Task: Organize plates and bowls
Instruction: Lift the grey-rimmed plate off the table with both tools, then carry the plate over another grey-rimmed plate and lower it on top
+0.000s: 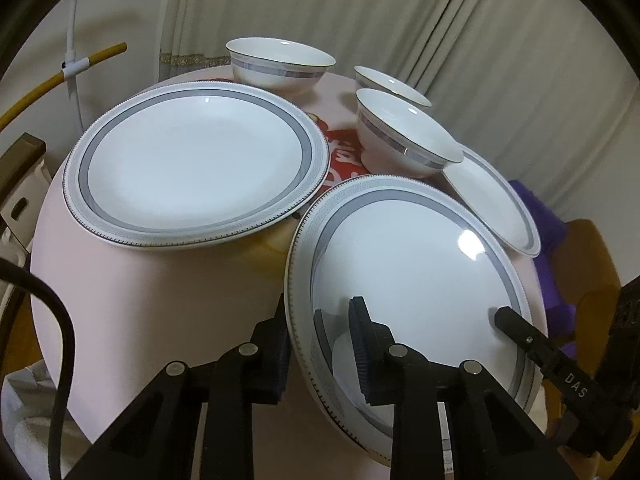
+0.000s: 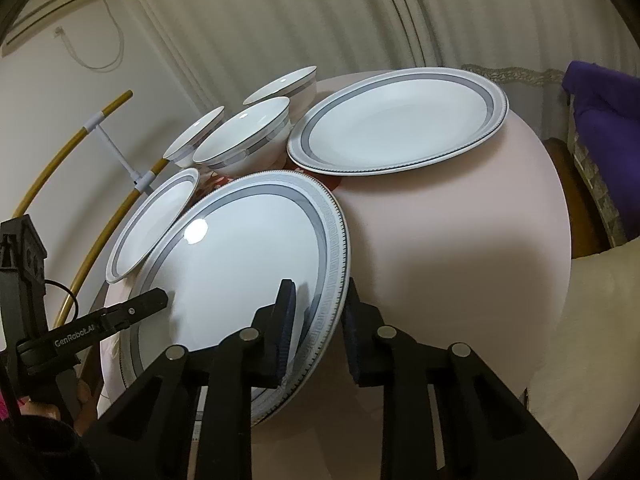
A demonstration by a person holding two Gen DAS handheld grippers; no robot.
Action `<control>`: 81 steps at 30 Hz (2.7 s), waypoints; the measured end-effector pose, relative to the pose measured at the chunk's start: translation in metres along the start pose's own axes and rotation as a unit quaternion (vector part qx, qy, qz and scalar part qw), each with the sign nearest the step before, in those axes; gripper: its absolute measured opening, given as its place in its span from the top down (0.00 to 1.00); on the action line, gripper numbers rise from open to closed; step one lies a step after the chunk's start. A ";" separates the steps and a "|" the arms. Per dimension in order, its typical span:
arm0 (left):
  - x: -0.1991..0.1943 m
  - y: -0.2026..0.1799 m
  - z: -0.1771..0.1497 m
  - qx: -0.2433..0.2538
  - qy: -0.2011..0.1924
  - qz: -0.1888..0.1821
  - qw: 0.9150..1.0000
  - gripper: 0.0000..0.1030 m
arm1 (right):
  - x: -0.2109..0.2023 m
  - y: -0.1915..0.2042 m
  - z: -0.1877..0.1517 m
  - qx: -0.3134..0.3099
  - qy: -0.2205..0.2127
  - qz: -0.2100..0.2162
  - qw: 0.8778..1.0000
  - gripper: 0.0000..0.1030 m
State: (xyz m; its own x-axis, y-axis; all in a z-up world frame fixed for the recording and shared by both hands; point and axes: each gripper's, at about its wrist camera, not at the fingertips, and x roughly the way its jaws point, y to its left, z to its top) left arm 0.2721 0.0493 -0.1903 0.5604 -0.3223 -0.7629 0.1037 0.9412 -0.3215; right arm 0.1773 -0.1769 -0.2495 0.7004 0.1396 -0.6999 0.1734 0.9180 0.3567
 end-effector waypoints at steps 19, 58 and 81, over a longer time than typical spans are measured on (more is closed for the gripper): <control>-0.004 0.004 -0.002 0.012 -0.020 -0.022 0.999 0.85 | -0.004 0.005 -0.003 -0.010 -0.002 -0.016 1.000 0.83; -0.100 0.093 0.005 -0.044 -0.117 0.044 0.991 0.86 | 0.045 0.126 0.039 -0.111 0.009 0.058 0.992 0.82; -0.041 0.120 0.057 -0.063 -0.098 0.047 0.992 0.85 | 0.111 0.145 0.063 -0.126 0.034 0.034 0.991 0.79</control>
State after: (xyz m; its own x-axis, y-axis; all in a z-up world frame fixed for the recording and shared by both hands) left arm 0.3087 0.1812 -0.1652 0.7125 -0.1960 -0.6737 -0.0538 0.9421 -0.3310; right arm 0.3239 -0.0516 -0.2359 0.6553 0.2218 -0.7221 -0.0570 0.9677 0.2455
